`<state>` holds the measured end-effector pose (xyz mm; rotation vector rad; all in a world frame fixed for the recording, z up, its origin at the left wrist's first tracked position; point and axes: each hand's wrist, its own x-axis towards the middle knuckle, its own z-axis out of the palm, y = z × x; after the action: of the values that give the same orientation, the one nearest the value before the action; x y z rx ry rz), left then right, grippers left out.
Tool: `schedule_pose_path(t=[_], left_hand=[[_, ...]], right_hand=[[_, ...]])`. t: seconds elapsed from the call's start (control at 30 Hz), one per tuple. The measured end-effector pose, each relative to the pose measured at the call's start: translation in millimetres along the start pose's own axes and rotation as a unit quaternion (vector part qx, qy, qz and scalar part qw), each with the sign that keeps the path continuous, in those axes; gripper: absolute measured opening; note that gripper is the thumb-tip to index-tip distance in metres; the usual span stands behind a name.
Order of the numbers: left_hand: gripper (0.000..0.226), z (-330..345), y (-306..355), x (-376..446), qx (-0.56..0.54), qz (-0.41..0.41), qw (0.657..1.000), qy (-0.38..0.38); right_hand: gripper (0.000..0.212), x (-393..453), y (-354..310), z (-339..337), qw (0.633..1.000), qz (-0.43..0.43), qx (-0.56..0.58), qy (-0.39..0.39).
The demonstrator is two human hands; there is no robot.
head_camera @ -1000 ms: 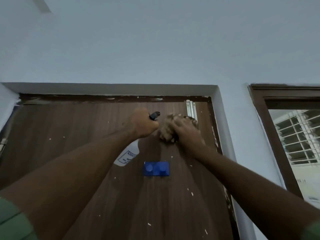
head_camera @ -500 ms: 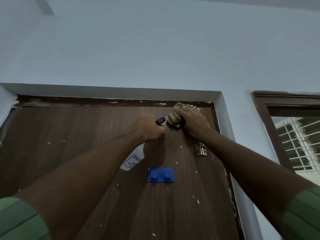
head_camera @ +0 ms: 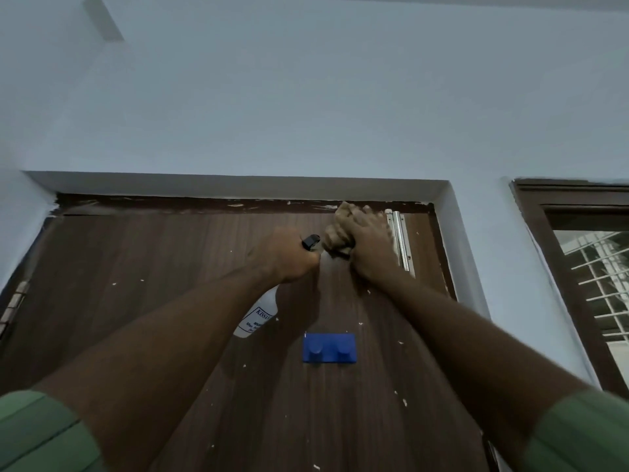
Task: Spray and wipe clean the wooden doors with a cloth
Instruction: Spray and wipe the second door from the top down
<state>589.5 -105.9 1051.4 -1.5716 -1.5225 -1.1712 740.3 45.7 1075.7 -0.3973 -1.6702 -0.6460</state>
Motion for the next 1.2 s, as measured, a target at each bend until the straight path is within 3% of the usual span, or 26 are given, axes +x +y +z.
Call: schedule_pose_path(t=[0.07,0.13,0.2,0.27,0.33,0.43,0.53,0.63,0.73,0.83,0.9,0.97,1.03,1.2], left_hand=[[0.039,-3,-3,-2,-0.002,-0.006,1.000,-0.001],[0.038,-5,-9,-3,-0.003,-0.012,1.000,0.000],[0.038,-9,-15,-4,0.005,-0.018,1.000,0.003],[0.037,-12,-20,-4,0.007,-0.016,1.000,-0.004],[0.035,-13,-25,-7,0.011,-0.010,1.000,-0.015],[0.029,-14,-37,-10,0.023,-0.016,0.999,-0.020],[0.032,-15,-49,-12,0.017,-0.032,0.999,-0.003],[0.034,-17,-53,-13,0.023,-0.023,0.999,-0.009],[0.031,-20,-52,-9,0.044,-0.010,0.999,-0.025],[0.029,-20,-54,-3,0.042,-0.004,0.999,-0.030],[0.029,-18,-56,-3,0.033,-0.007,0.999,-0.025],[0.029,-17,-57,-6,0.027,-0.015,0.999,-0.021],[0.029,-15,-63,-9,0.022,-0.026,0.999,-0.030],[0.029,-19,-73,-15,0.034,-0.052,0.998,-0.023]], right_hand=[[0.057,-25,-18,17,0.994,-0.096,0.023,-0.042],[0.054,-45,-12,9,0.963,-0.226,-0.009,-0.148],[0.055,-35,12,-10,0.930,-0.294,-0.056,-0.212],[0.056,-12,31,-22,0.950,-0.248,-0.049,-0.182],[0.053,5,33,-18,0.989,-0.115,0.000,-0.095],[0.066,0,-15,16,1.000,0.010,-0.017,0.004],[0.063,-28,-39,24,0.993,-0.088,0.033,-0.069],[0.059,-36,-7,5,0.960,-0.218,-0.016,-0.176],[0.042,-9,13,-7,0.991,-0.084,0.041,-0.099],[0.064,10,-20,21,0.999,0.047,-0.003,0.014],[0.065,1,-45,35,0.999,-0.005,0.027,0.017],[0.060,-21,-52,35,0.988,-0.130,0.024,-0.084],[0.063,-30,-44,21,0.968,-0.194,-0.022,-0.160],[0.068,3,-38,19,0.997,-0.031,0.053,-0.039]])
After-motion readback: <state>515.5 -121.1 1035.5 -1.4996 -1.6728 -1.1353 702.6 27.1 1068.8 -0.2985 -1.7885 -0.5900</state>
